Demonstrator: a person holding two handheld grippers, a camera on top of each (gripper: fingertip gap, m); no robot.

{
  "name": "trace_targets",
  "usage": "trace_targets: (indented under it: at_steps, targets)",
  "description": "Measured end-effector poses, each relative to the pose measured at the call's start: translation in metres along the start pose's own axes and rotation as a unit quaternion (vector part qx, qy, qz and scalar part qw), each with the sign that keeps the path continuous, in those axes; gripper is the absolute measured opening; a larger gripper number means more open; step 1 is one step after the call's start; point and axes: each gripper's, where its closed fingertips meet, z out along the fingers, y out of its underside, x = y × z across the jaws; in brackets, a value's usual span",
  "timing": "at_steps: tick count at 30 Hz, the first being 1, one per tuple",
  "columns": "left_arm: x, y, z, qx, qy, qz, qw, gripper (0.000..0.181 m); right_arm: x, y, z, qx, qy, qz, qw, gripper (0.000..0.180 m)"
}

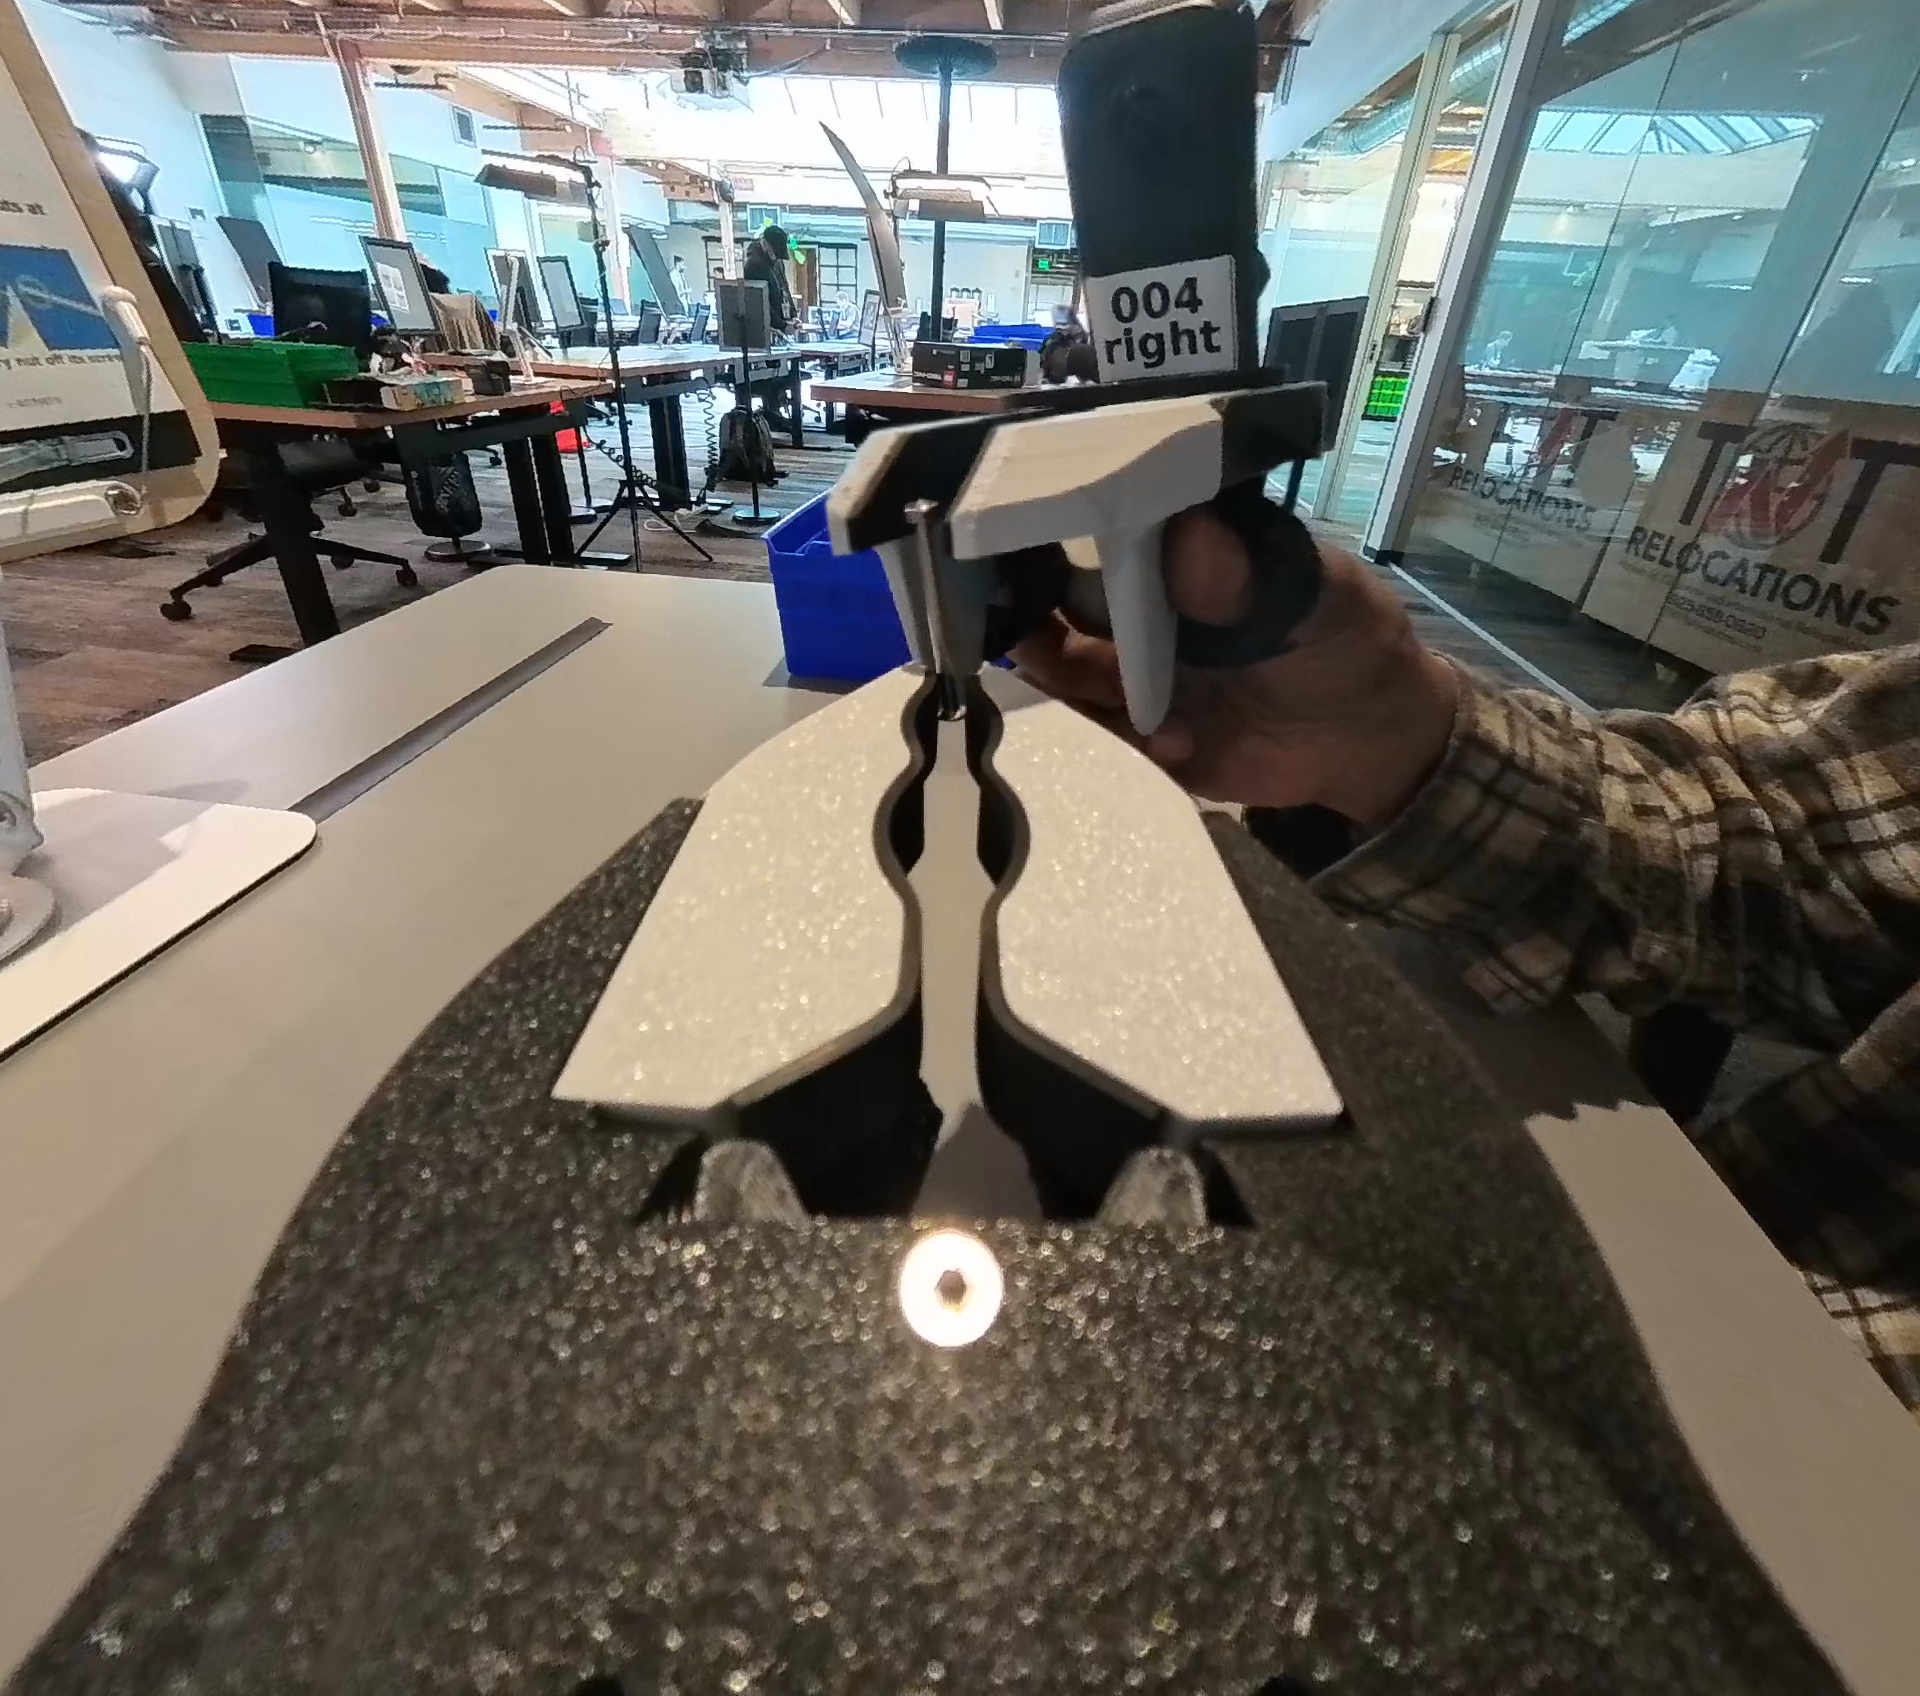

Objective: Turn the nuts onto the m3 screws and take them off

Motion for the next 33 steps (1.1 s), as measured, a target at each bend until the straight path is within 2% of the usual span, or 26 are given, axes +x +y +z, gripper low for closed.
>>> trace_targets:
  at_steps: [6, 17, 33]
  targets:
    - [0.001, -0.001, 0.0, 0.003, 0.002, 0.001, 1.0, 0.004, 0.01, -0.002, -0.006, 0.003, 0.02, 0.004, 1.0, 0.02]
    - [0.001, -0.001, 0.0, 0.003, 0.003, 0.001, 1.0, 0.004, 0.006, -0.002, -0.008, 0.002, 0.012, -0.002, 1.0, 0.023]
    - [0.002, -0.003, -0.001, 0.006, 0.003, 0.003, 1.0, 0.004, 0.001, -0.003, -0.007, 0.004, 0.0, -0.006, 1.0, 0.019]
